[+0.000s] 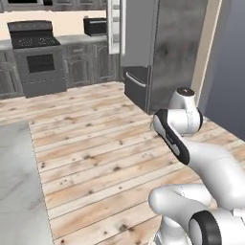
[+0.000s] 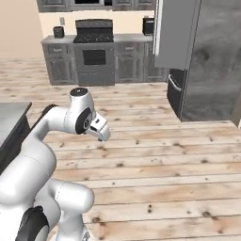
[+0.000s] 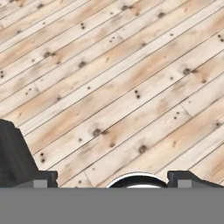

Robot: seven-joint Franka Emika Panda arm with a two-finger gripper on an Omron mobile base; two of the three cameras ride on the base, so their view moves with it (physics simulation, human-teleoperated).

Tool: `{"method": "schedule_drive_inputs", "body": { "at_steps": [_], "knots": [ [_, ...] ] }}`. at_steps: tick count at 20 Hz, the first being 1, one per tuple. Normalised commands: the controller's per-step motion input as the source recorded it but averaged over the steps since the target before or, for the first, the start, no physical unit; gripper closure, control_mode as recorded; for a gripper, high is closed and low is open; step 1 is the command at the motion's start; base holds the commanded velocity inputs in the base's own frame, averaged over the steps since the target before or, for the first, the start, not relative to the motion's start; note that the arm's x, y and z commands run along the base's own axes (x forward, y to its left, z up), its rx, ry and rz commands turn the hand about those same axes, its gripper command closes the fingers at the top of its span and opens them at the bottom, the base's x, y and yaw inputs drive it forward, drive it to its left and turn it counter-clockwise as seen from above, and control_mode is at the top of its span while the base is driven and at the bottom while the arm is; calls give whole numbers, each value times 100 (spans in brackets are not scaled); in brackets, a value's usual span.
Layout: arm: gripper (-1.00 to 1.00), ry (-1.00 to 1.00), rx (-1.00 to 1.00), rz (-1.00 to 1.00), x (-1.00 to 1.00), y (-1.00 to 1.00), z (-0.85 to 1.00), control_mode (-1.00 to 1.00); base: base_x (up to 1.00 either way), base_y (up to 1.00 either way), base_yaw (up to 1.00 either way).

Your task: Gather the garlic and corn from the fridge and place them on a tray on the dining counter. Then gather the steak and fish from the fridge and place them on the other tray.

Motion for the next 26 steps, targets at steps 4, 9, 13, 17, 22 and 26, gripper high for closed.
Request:
{"method": "schedule_drive_inputs", "body": {
  "at_steps": [4, 9, 13, 17, 22, 26],
  "knots": [
    [-100, 0, 0, 0, 0, 0, 0, 100, 100, 1, 32],
    [-100, 0, 0, 0, 0, 0, 0, 100, 100, 5, 29],
    [-100, 0, 0, 0, 0, 0, 0, 100, 100, 7, 27],
    [-100, 0, 0, 0, 0, 0, 0, 100, 100, 4, 23],
    [-100, 0, 0, 0, 0, 0, 0, 100, 100, 0, 5],
    [-100, 0, 0, 0, 0, 0, 0, 100, 100, 0, 0]
  ]
}}
